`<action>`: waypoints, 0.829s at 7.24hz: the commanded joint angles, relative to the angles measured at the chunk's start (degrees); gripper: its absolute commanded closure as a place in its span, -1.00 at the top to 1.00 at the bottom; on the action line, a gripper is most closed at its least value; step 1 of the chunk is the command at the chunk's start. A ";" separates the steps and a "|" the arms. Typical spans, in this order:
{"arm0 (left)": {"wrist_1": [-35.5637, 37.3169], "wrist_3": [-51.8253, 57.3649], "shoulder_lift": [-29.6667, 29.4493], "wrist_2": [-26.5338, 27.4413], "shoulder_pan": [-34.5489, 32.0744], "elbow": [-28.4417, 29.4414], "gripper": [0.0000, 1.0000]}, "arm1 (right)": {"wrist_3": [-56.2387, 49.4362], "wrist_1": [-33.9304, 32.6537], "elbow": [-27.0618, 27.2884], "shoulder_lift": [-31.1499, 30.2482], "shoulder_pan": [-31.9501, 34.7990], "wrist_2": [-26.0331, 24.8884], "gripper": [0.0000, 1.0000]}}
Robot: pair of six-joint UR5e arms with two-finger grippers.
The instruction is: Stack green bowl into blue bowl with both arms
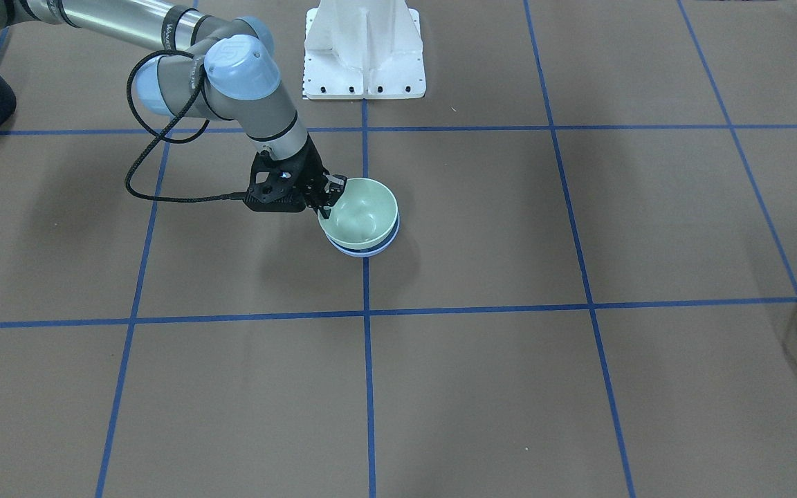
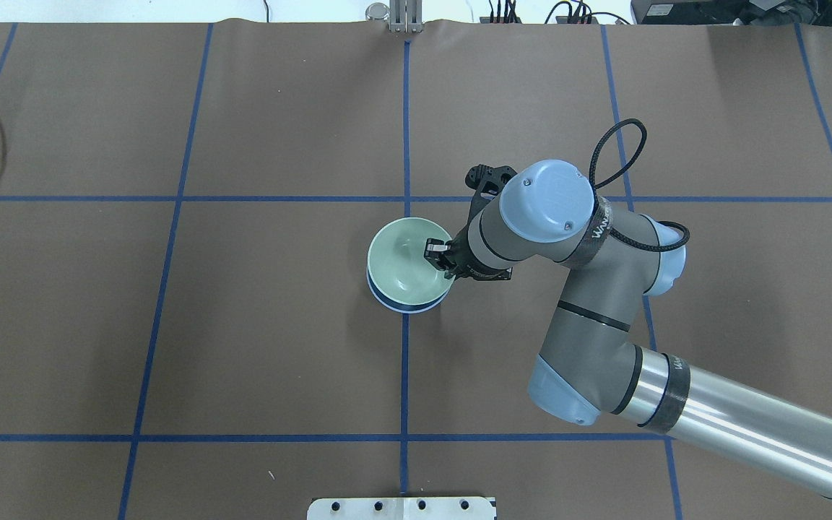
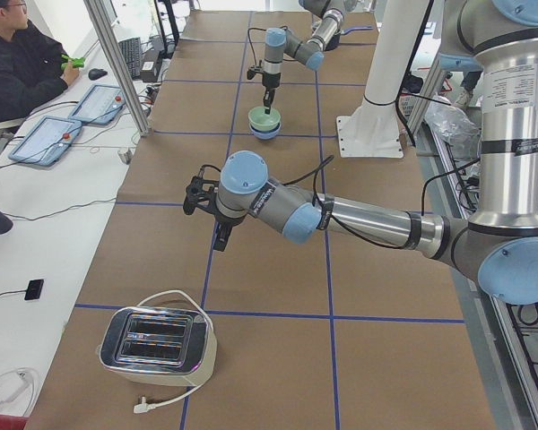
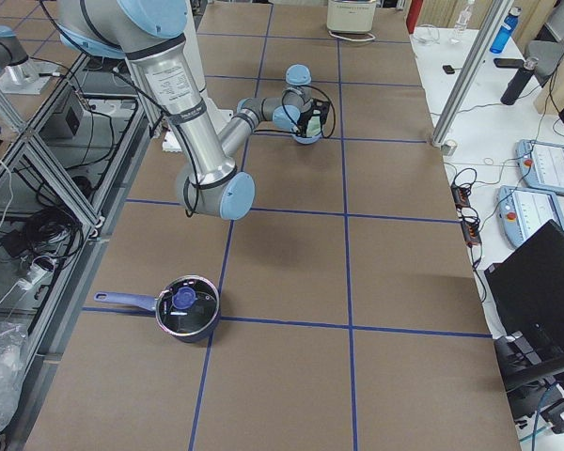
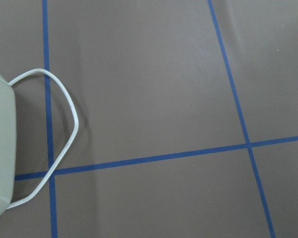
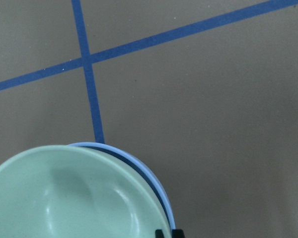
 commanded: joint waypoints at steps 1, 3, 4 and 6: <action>0.00 0.05 0.08 0.00 -0.02 -0.22 0.95 | 0.05 1.88 -1.74 0.53 0.00 -0.23 -1.00; 0.00 -0.04 0.08 0.09 -0.02 -0.22 0.95 | 0.14 2.43 -2.02 0.53 0.00 -0.23 -1.00; 0.09 -0.04 0.08 0.09 -0.02 -0.13 0.95 | 0.14 2.43 -2.02 0.53 0.00 -0.15 -1.00; 0.09 -0.04 0.16 0.09 -0.02 -0.13 0.95 | -0.03 2.43 -2.02 0.62 0.00 -0.23 0.98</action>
